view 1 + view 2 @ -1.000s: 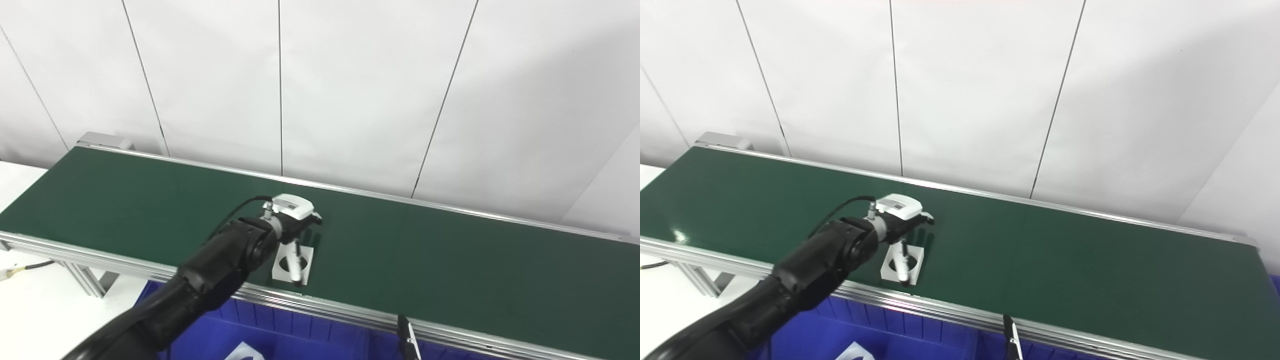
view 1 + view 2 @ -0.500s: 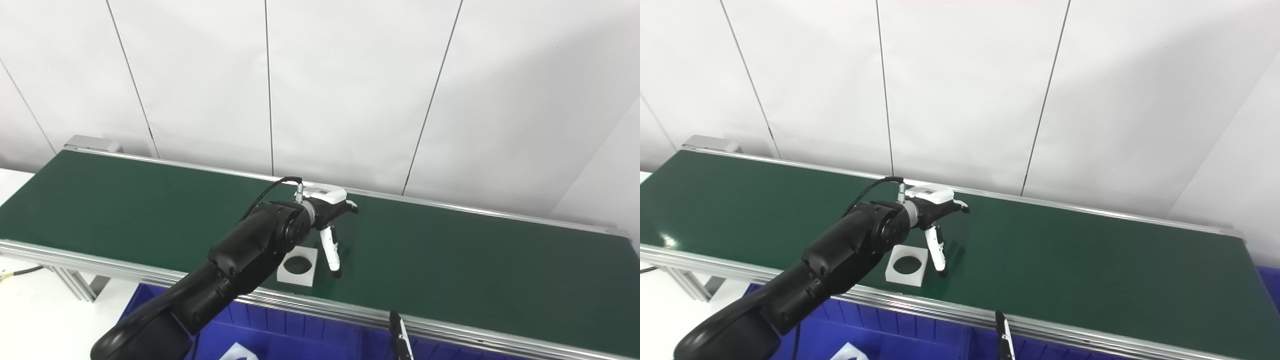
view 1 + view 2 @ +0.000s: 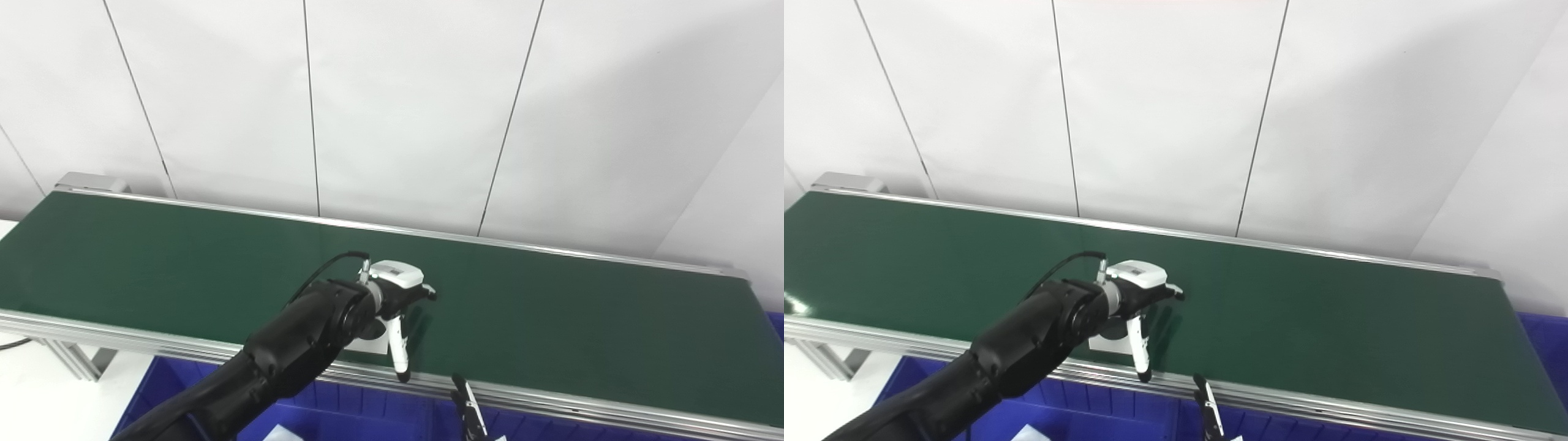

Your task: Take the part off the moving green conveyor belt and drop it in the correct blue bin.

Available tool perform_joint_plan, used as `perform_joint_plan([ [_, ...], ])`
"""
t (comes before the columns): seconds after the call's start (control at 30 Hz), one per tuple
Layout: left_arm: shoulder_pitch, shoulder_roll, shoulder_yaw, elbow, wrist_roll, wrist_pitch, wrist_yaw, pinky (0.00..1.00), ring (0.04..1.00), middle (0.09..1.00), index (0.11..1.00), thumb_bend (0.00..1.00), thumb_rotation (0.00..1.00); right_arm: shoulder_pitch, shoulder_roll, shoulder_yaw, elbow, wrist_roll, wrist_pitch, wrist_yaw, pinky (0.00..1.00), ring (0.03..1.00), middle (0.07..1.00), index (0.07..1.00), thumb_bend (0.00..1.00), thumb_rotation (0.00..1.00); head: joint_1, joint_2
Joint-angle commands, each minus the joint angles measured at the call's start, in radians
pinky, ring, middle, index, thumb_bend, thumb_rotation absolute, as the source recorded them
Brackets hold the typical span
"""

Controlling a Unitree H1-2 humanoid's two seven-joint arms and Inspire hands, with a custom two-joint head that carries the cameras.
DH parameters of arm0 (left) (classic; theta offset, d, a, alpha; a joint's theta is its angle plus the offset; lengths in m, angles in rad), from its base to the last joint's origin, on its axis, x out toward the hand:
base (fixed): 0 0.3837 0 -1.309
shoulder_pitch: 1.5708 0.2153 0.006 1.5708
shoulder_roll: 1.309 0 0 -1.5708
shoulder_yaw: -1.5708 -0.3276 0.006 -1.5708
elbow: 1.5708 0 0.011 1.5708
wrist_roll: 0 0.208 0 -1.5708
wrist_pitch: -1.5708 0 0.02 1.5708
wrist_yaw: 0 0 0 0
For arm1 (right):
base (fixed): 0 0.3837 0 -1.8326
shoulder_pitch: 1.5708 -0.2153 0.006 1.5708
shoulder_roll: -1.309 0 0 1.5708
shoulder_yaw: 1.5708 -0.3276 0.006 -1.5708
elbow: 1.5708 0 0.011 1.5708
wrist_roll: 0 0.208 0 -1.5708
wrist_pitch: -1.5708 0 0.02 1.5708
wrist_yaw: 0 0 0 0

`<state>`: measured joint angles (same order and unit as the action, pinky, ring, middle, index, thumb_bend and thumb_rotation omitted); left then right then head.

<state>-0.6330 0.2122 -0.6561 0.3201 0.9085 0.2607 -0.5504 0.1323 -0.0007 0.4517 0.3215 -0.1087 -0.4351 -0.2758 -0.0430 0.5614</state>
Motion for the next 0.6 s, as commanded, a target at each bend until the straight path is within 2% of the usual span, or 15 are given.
perform_joint_plan([
  [0.0, -0.006, 0.003, 0.006, 0.015, 0.028, -0.055, 0.131, 0.88, 0.883, 0.907, 0.888, 1.0, 0.2, -0.011, 0.015, 0.003, -0.033, -0.012, -0.035, -0.001, 1.0, 0.976, 0.986, 0.966, 0.89, 0.94, 0.0, 0.002],
  [0.13, 0.017, -0.011, 0.004, 0.116, 0.06, -0.133, 0.378, 0.84, 0.841, 0.854, 0.851, 1.0, 0.15, -0.004, 0.015, 0.003, -0.039, -0.015, -0.035, -0.003, 1.0, 0.973, 0.982, 0.964, 0.9, 0.94, -0.005, 0.003],
  [0.3, 0.011, -0.023, -0.007, 0.22, 0.097, -0.162, 0.56, 0.84, 0.848, 0.855, 0.848, 0.98, 0.13, 0.009, 0.015, 0.008, -0.051, -0.023, -0.035, -0.008, 0.99, 0.972, 0.98, 0.962, 0.9, 0.94, -0.013, 0.007],
  [0.43, -0.005, -0.029, -0.014, 0.274, 0.098, -0.163, 0.62, 0.85, 0.865, 0.867, 0.849, 0.95, 0.1, 0.017, 0.014, 0.011, -0.058, -0.03, -0.035, -0.012, 0.99, 0.97, 0.978, 0.96, 0.89, 0.94, -0.017, 0.007],
  [0.57, -0.021, -0.033, -0.018, 0.299, 0.092, -0.159, 0.635, 0.84, 0.862, 0.865, 0.847, 0.94, 0.09, 0.022, 0.015, 0.013, -0.061, -0.038, -0.035, -0.016, 0.98, 0.962, 0.974, 0.959, 0.88, 0.94, -0.021, 0.006],
])
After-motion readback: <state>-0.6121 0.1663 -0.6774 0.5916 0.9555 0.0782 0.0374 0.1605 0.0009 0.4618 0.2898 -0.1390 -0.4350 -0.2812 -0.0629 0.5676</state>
